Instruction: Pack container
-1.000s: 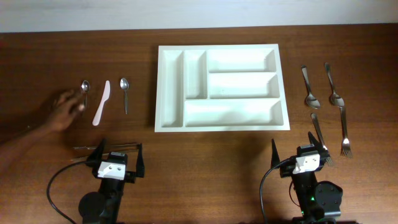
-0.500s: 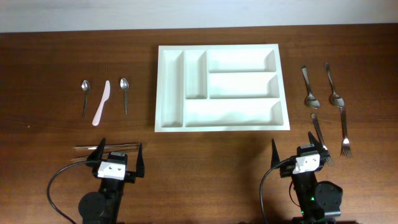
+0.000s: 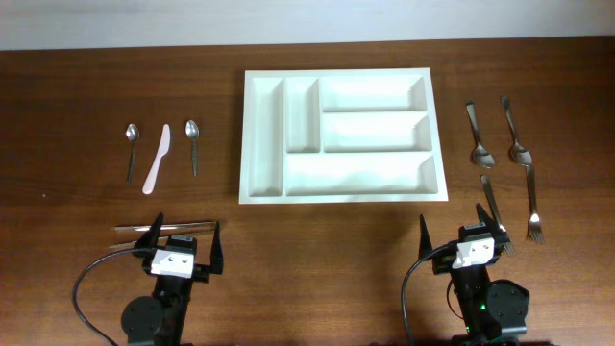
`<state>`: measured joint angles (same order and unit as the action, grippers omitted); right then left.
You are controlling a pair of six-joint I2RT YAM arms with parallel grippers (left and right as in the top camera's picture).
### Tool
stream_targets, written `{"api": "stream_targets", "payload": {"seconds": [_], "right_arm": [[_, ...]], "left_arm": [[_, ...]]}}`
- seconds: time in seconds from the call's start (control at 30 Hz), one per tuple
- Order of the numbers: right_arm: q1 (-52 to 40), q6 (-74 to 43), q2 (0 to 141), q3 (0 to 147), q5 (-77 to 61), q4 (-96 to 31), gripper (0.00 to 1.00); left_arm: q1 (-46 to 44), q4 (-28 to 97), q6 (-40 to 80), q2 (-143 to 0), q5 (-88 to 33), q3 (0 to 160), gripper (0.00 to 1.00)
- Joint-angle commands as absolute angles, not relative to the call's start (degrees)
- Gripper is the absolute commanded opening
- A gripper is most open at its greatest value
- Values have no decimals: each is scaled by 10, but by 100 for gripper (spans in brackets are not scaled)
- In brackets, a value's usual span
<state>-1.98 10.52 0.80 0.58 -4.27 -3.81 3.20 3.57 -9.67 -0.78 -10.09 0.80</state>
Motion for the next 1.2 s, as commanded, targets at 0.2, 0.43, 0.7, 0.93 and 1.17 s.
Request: {"api": "stream_targets", "payload": {"seconds": [0.2, 0.43, 0.7, 0.93, 1.17], "right_arm": [[-25, 104, 2, 3, -38, -42, 99], [-25, 104, 2, 3, -39, -41, 99], [-26, 22, 2, 3, -75, -22, 99], [-26, -39, 3, 24, -116, -23, 99], [-26, -39, 40, 129, -148, -118, 99]], "left_arm": [[36, 37, -104, -3, -96, 5, 99], [36, 37, -104, -3, -96, 5, 99], [36, 37, -104, -3, -96, 5, 99], [36, 37, -104, -3, -96, 5, 99], [36, 37, -104, -3, -96, 5, 99]]}}
